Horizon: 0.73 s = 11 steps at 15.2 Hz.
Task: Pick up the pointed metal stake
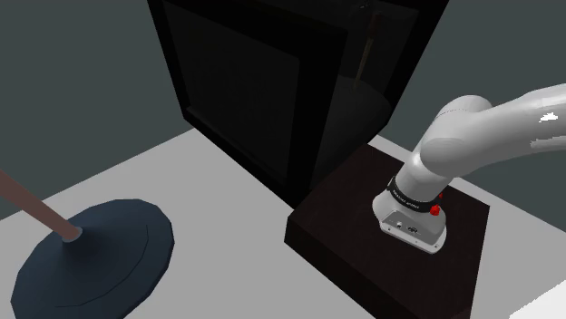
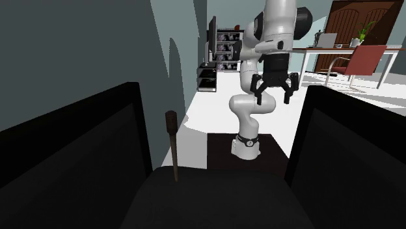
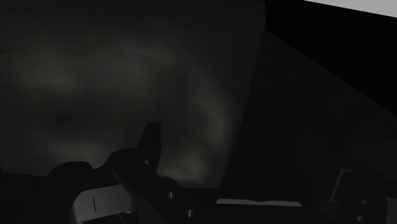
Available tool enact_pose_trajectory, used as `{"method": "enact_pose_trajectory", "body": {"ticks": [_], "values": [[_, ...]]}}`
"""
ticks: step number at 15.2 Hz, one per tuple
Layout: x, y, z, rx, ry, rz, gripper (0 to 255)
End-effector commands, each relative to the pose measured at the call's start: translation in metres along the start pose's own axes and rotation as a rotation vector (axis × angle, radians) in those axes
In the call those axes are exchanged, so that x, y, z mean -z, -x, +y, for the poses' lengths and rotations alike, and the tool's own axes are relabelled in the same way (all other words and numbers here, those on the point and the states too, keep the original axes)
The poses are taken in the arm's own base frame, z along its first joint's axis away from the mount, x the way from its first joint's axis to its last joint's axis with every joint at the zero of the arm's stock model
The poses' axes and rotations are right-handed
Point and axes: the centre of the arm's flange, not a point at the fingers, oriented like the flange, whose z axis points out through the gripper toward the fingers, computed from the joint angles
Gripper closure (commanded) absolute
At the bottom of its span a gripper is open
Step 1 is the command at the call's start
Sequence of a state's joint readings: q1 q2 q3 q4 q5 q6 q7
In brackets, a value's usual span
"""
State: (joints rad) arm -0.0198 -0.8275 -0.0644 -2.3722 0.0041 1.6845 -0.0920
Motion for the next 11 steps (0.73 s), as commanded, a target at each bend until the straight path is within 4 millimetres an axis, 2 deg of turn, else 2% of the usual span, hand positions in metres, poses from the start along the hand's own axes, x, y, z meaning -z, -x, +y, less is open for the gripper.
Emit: {"method": "enact_pose_trajectory", "body": {"ticks": [1,11], "values": [[0.000,0.000,0.000,0.000,0.000,0.000,0],[0.004,-0.021,0.130,0.061,0.004,-0.053,0]]}}
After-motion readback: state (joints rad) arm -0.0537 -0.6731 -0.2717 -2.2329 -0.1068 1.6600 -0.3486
